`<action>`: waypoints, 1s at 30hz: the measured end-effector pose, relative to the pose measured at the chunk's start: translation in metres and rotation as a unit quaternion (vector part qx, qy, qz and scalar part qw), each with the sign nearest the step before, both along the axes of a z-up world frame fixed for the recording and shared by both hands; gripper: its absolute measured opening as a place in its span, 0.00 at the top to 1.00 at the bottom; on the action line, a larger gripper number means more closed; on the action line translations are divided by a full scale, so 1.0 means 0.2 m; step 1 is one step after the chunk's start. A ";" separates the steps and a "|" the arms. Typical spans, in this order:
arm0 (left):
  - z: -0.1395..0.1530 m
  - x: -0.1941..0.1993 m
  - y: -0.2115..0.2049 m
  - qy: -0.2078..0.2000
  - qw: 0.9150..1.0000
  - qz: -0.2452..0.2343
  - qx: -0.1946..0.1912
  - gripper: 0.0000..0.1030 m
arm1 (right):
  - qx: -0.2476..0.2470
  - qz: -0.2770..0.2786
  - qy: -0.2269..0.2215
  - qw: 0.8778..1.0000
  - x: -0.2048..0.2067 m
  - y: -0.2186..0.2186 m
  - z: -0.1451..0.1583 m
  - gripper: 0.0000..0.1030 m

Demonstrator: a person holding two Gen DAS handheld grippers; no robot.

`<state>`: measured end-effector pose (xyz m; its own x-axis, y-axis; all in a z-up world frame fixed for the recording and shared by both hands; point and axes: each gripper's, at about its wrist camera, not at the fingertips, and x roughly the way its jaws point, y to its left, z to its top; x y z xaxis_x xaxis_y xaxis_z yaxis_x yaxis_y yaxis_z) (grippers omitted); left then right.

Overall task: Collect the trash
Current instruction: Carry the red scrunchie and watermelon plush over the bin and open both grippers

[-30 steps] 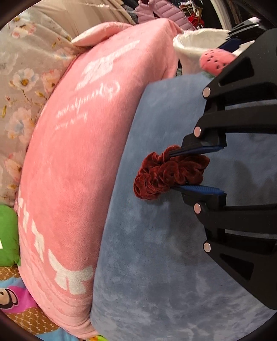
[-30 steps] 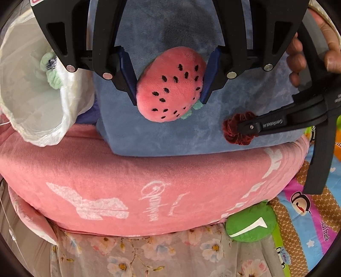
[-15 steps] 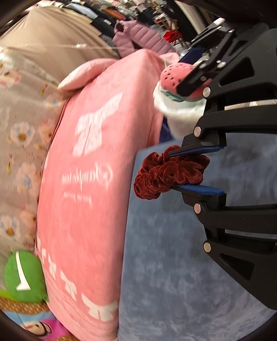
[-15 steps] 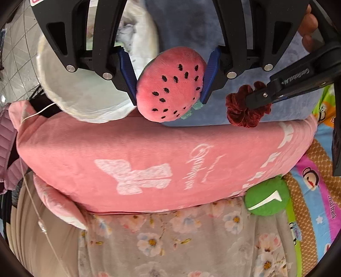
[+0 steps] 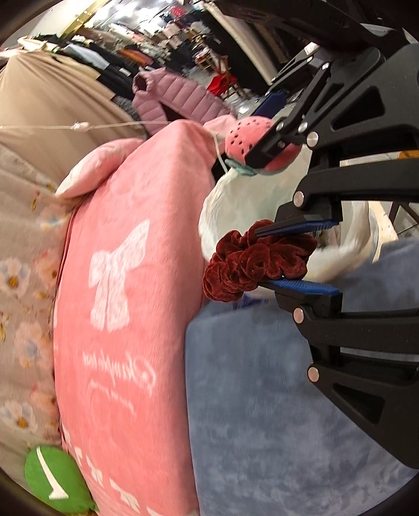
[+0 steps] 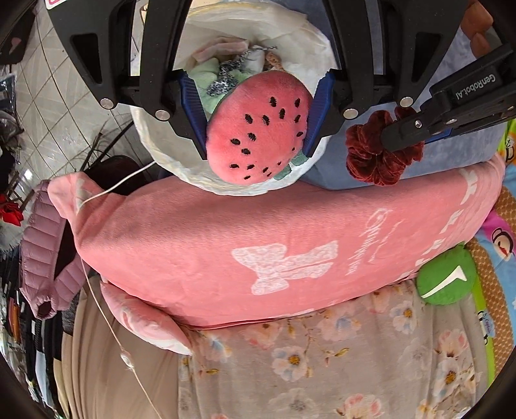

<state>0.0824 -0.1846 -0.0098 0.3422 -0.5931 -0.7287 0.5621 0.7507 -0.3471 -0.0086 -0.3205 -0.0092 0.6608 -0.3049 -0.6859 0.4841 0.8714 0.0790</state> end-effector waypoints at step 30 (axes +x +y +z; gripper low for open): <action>-0.07 -0.01 0.07 -0.039 0.997 0.048 0.047 0.45 | -0.006 -0.002 0.015 1.000 -0.07 0.03 -0.02 0.30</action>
<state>0.0806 -0.1714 -0.0231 0.4523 -0.4858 -0.7480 0.5087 0.8294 -0.2311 -0.0218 -0.3140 -0.0135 0.6387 -0.3158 -0.7017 0.4898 0.8701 0.0543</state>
